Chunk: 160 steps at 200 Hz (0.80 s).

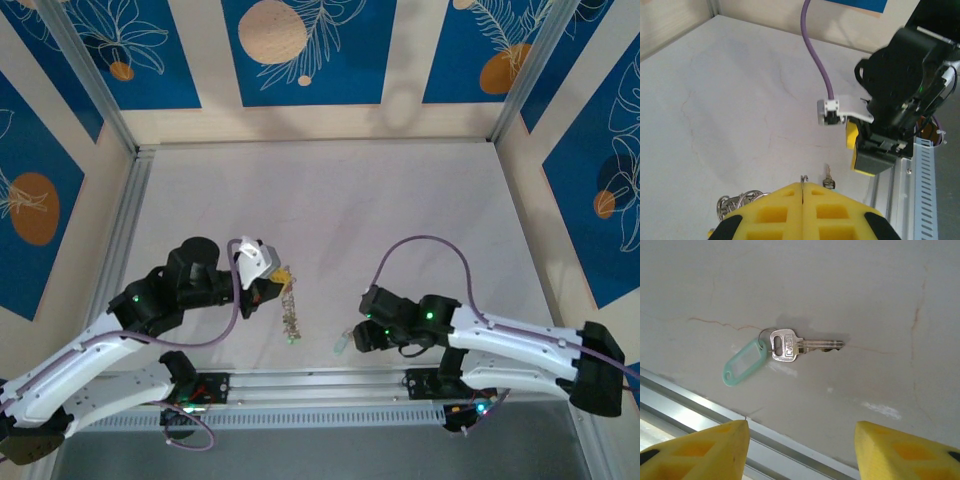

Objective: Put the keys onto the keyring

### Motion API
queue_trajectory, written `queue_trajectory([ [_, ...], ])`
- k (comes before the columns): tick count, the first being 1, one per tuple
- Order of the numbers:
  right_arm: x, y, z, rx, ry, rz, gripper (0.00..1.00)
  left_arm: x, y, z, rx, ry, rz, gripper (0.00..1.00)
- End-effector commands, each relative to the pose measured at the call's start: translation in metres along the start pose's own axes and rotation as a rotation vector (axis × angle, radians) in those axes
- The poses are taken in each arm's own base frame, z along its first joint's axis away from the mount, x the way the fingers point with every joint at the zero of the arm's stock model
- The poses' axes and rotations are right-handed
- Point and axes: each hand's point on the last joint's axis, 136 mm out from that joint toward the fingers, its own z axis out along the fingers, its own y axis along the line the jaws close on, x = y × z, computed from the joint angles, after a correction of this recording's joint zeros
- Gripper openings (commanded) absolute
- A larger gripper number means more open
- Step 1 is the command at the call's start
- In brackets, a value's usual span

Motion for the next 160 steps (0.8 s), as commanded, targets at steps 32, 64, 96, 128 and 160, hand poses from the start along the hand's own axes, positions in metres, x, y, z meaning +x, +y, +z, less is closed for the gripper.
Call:
queue_trajectory([
  [32,-0.031,0.034,0.004,-0.042,-0.095,-0.247,0.52,-0.019,0.005,-0.014,-0.037,-0.079,-0.01,0.0],
  [64,-0.039,0.043,0.017,-0.034,-0.069,-0.314,0.51,-0.018,0.008,-0.017,-0.049,-0.084,-0.024,0.0],
  [96,-0.042,0.041,0.033,0.052,-0.001,-0.31,0.5,-0.017,0.011,-0.016,-0.057,-0.082,-0.034,0.0],
  [128,-0.034,0.036,0.049,0.133,0.094,-0.322,0.41,-0.017,0.015,-0.018,-0.07,-0.081,-0.035,0.0],
  [160,-0.023,0.026,0.053,0.203,0.145,-0.306,0.37,-0.013,0.018,-0.014,-0.073,-0.07,-0.043,0.0],
])
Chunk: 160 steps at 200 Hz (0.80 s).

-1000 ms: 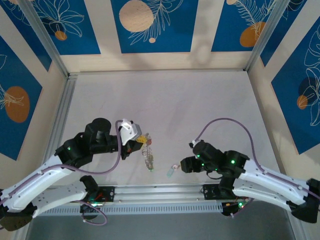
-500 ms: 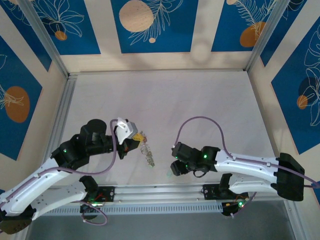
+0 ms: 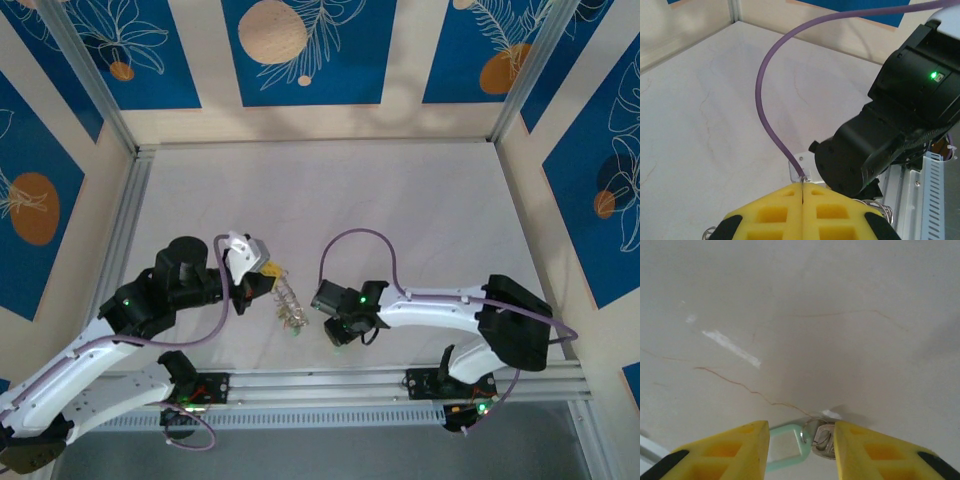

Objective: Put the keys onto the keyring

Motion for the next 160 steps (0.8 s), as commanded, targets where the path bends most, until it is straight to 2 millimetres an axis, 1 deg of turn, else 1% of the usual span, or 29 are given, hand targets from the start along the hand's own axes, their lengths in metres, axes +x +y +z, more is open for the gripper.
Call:
queue_trajectory([
  [1,0.012,-0.007,-0.001,0.065,0.053,0.008,0.37,-0.01,0.004,-0.002,-0.012,-0.041,-0.002,0.0],
  [29,0.018,-0.008,0.003,0.083,0.076,0.018,0.34,-0.011,0.006,-0.001,-0.013,-0.044,-0.008,0.0],
  [103,0.014,-0.003,0.013,0.081,0.084,-0.008,0.32,-0.01,0.006,-0.004,-0.016,-0.044,-0.012,0.0],
  [138,0.013,-0.004,0.015,0.093,0.083,-0.015,0.26,-0.011,0.007,-0.005,-0.019,-0.046,-0.011,0.0],
  [160,0.015,-0.006,0.015,0.1,0.084,-0.019,0.2,-0.01,0.007,-0.005,-0.021,-0.045,-0.013,0.0],
])
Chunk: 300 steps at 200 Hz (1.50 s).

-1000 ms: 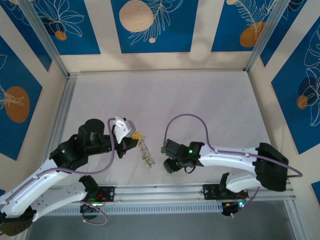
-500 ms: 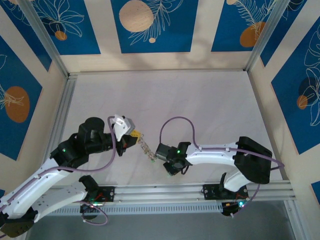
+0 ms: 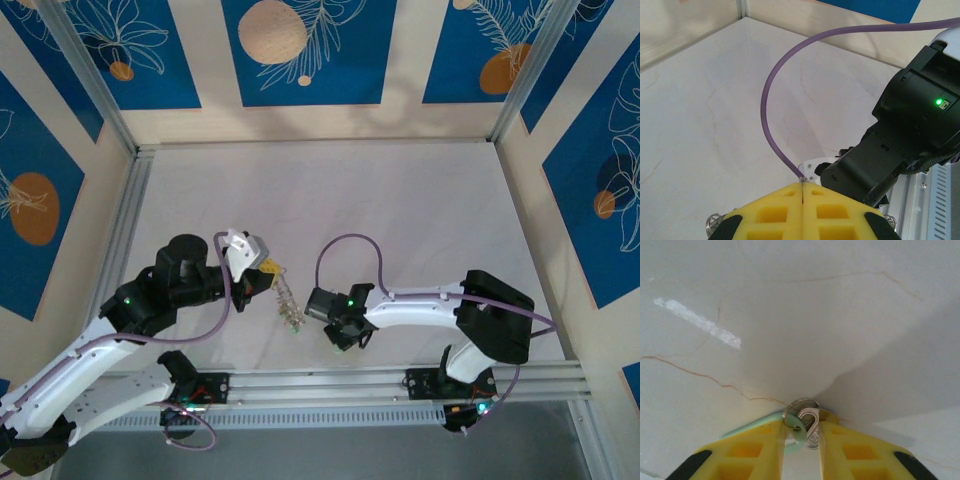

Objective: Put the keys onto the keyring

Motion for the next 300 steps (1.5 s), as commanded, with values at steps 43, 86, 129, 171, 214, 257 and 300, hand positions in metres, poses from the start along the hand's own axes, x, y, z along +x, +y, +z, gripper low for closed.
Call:
queue_trajectory([
  [43,0.0,-0.002,-0.007,0.003,-0.041,-0.014,0.09,-0.012,0.0,-0.007,-0.002,-0.053,0.001,0.0],
  [86,0.001,-0.007,-0.02,-0.041,-0.107,0.007,0.0,-0.012,0.001,-0.007,-0.008,-0.051,0.0,0.0],
  [129,-0.001,-0.009,-0.034,-0.105,-0.178,0.023,0.0,-0.011,0.002,-0.007,-0.012,-0.053,-0.004,0.0],
  [171,-0.005,-0.003,-0.052,-0.192,-0.276,-0.005,0.0,-0.01,0.002,-0.006,-0.01,-0.047,-0.006,0.0],
  [214,-0.019,0.029,-0.119,-0.389,-0.59,-0.23,0.0,-0.009,0.001,-0.008,-0.004,-0.049,0.007,0.0],
  [257,-0.004,0.038,-0.189,-0.515,-0.844,-0.412,0.0,-0.011,-0.003,-0.008,0.017,-0.054,0.03,0.0],
  [300,0.004,0.047,-0.225,-0.564,-0.928,-0.555,0.0,-0.011,-0.01,-0.01,0.056,-0.047,0.072,0.0],
])
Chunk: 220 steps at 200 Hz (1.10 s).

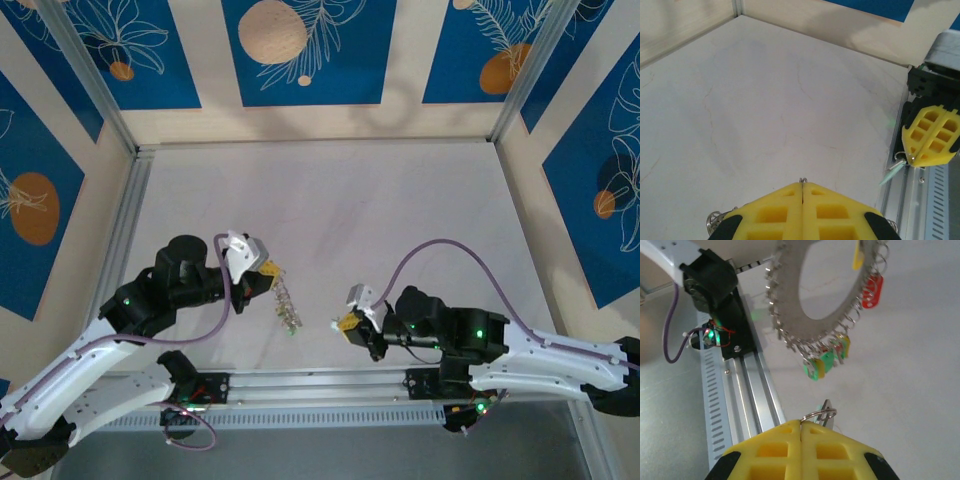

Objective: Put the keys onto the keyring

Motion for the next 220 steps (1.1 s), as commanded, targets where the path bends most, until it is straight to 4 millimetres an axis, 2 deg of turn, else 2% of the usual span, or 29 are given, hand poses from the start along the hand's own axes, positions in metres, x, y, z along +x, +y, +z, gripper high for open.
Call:
queue_trajectory([
  [1,-0.02,0.019,-0.011,-0.086,-0.046,-0.119,0.0,-0.015,-0.008,-0.009,0.036,-0.055,0.055,0.0],
  [27,-0.035,0.035,-0.016,-0.162,-0.079,-0.185,0.0,-0.018,-0.019,-0.011,0.101,-0.067,0.083,0.0],
  [65,-0.067,0.055,-0.028,-0.264,-0.132,-0.224,0.0,-0.024,-0.031,-0.012,0.171,-0.066,0.13,0.0],
  [82,-0.075,0.049,-0.027,-0.24,-0.128,-0.202,0.0,-0.025,-0.028,-0.008,0.164,-0.062,0.134,0.0],
  [97,-0.072,0.025,-0.02,-0.157,-0.089,-0.124,0.0,-0.025,-0.024,-0.006,0.143,-0.057,0.124,0.0],
  [119,-0.045,-0.022,-0.006,-0.048,0.023,0.074,0.0,-0.017,-0.005,-0.003,0.037,-0.022,0.099,0.0],
  [153,0.007,-0.073,0.008,0.082,0.169,0.305,0.0,-0.003,0.012,-0.004,-0.065,0.006,0.041,0.0],
  [179,0.04,-0.092,0.016,0.181,0.319,0.389,0.0,0.005,0.018,-0.005,-0.103,0.015,0.02,0.0],
  [200,0.066,-0.098,0.026,0.239,0.436,0.422,0.0,0.004,0.021,-0.006,-0.122,0.012,0.02,0.0],
  [220,0.082,-0.097,0.039,0.282,0.524,0.39,0.0,0.003,0.023,-0.005,-0.132,0.007,0.023,0.0],
])
